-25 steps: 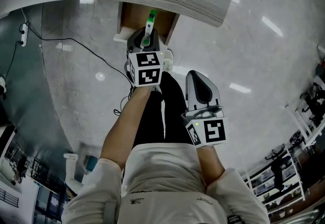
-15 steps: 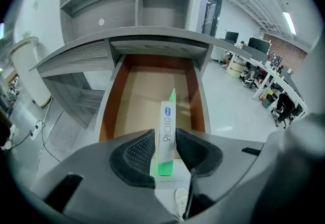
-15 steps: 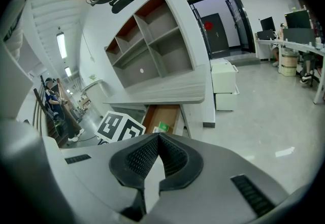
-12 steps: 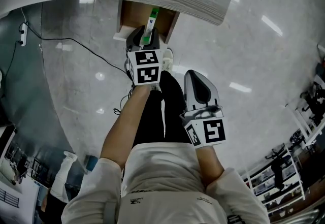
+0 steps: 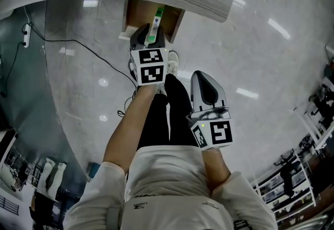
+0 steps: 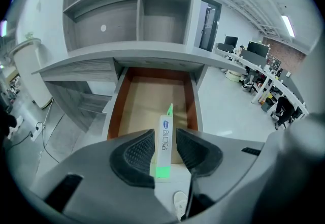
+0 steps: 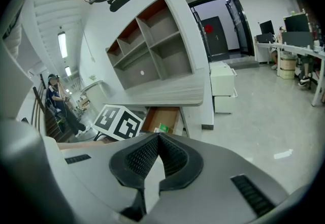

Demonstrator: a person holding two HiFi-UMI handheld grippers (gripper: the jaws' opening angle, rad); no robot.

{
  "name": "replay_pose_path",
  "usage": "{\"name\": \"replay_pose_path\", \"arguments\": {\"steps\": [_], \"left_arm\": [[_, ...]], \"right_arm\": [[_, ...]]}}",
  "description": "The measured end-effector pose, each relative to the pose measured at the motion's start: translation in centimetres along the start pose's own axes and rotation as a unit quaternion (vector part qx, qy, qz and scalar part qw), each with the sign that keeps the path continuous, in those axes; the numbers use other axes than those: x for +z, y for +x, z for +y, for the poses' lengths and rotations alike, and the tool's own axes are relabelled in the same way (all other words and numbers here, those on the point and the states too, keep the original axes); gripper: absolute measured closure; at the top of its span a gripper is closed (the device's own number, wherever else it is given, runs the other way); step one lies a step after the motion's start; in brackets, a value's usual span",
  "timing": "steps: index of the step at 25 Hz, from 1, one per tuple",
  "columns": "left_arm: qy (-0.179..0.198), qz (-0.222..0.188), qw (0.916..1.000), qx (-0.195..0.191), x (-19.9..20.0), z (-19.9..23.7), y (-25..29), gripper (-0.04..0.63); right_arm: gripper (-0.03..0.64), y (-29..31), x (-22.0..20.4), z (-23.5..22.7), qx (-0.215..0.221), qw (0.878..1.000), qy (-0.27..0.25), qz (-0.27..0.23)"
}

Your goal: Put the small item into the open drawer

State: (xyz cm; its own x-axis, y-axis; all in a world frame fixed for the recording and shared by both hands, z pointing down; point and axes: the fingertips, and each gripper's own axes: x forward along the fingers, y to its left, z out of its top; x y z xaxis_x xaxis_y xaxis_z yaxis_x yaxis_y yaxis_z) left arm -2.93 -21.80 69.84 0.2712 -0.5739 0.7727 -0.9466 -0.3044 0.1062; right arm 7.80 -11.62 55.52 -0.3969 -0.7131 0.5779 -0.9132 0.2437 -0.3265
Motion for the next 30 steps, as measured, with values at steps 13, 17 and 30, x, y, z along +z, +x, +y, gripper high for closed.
{"name": "replay_pose_path", "arguments": {"steps": [13,17,30], "left_arm": [[0.013,-0.049,0.9987,-0.009,3.8,-1.4,-7.1,0.476],[0.019,-0.066,0.9976,-0.011,5.6,-2.1,-10.1,0.488],[0.026,-0.146,0.9884,-0.034,10.4,-4.4,-25.4,0.564]], "right_arm": [[0.584,-3.9,2.8,2.6,-0.001,0.999,-0.006,-0.045],[0.584,-5.5,4.5,3.6,0.002,0.998,-0.015,-0.057],[0.584,-13.7,12.0,9.3,-0.001,0.993,-0.049,-0.111]]}}
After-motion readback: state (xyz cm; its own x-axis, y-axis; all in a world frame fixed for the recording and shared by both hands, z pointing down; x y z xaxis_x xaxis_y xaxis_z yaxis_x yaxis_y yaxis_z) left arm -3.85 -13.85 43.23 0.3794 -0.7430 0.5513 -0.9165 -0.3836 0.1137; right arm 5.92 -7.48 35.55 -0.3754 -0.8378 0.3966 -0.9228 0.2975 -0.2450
